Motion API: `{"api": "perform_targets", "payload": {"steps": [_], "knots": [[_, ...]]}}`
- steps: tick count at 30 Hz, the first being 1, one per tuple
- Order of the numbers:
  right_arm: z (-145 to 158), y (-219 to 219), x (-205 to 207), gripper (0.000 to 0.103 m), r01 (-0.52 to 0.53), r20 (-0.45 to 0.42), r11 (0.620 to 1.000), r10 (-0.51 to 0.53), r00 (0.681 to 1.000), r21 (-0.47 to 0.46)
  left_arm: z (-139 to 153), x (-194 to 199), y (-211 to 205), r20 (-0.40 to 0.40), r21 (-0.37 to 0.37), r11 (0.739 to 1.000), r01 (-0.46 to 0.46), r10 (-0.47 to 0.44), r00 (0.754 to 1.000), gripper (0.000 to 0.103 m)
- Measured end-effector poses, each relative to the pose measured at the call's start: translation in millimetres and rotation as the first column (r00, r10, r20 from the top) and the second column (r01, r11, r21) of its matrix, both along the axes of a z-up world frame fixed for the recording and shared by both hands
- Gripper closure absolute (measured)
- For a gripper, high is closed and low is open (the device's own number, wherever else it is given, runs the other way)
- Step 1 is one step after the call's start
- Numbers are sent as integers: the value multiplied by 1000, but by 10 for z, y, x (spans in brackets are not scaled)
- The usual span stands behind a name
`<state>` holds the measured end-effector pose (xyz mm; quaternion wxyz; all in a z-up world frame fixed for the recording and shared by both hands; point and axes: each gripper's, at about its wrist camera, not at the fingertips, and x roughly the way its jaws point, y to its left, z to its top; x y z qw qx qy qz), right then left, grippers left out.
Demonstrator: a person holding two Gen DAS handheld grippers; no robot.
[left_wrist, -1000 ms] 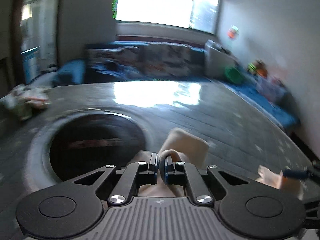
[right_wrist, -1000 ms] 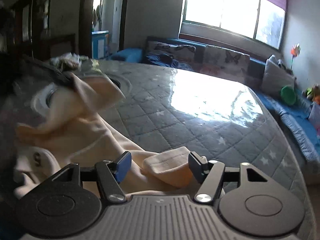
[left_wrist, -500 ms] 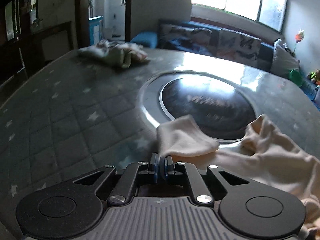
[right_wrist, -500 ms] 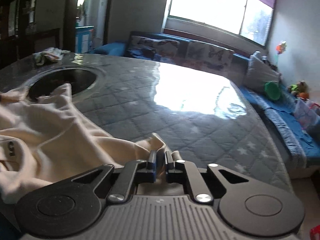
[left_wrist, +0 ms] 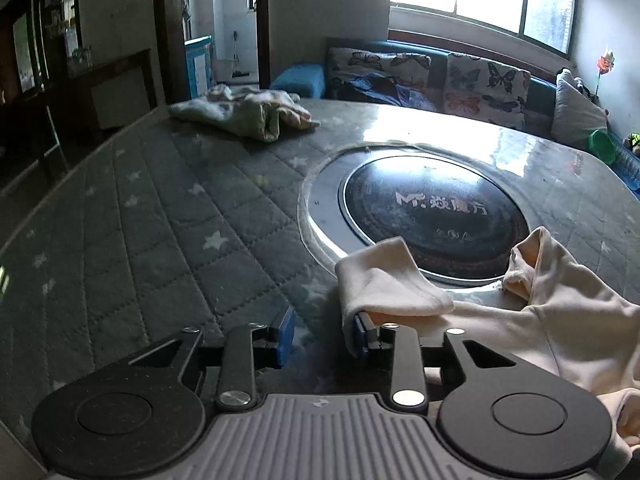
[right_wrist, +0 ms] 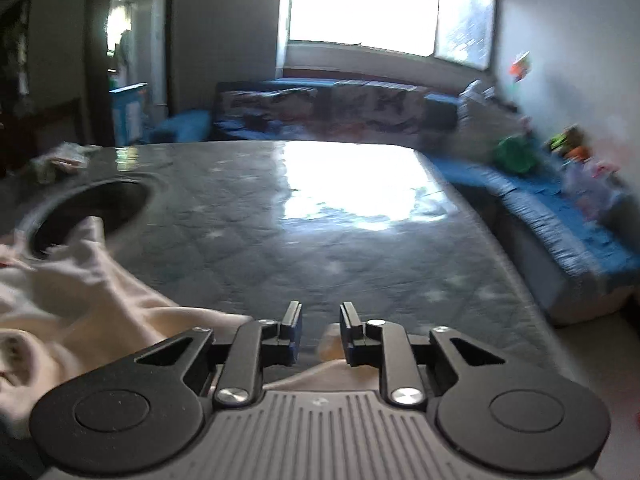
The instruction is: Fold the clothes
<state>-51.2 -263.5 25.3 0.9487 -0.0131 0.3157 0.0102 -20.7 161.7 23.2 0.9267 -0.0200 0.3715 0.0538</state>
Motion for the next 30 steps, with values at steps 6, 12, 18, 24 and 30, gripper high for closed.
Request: {"api": "perform_targets", "payload": {"steps": [6, 12, 18, 24, 30], "knots": [[-55, 70, 103, 63, -94, -43, 991, 98, 994, 96, -43, -32, 85, -42, 18, 1000, -11, 11, 999, 58], [-148, 18, 348, 60, -116, -94, 972, 137, 986, 206, -45, -43, 113, -73, 13, 1000, 2, -1, 997, 48], [-176, 103, 514, 59, -142, -119, 958, 176, 977, 250, 6, -85, 32, -79, 31, 997, 66, -64, 995, 17], [-115, 377, 642, 60, -249, -119, 944, 279, 953, 215, 115, -155, -25, -24, 36, 995, 95, -94, 995, 22], [-214, 588, 795, 65, -320, -175, 926, 355, 918, 199, 251, -136, -166, 32, 16, 989, 146, -146, 989, 25]]}}
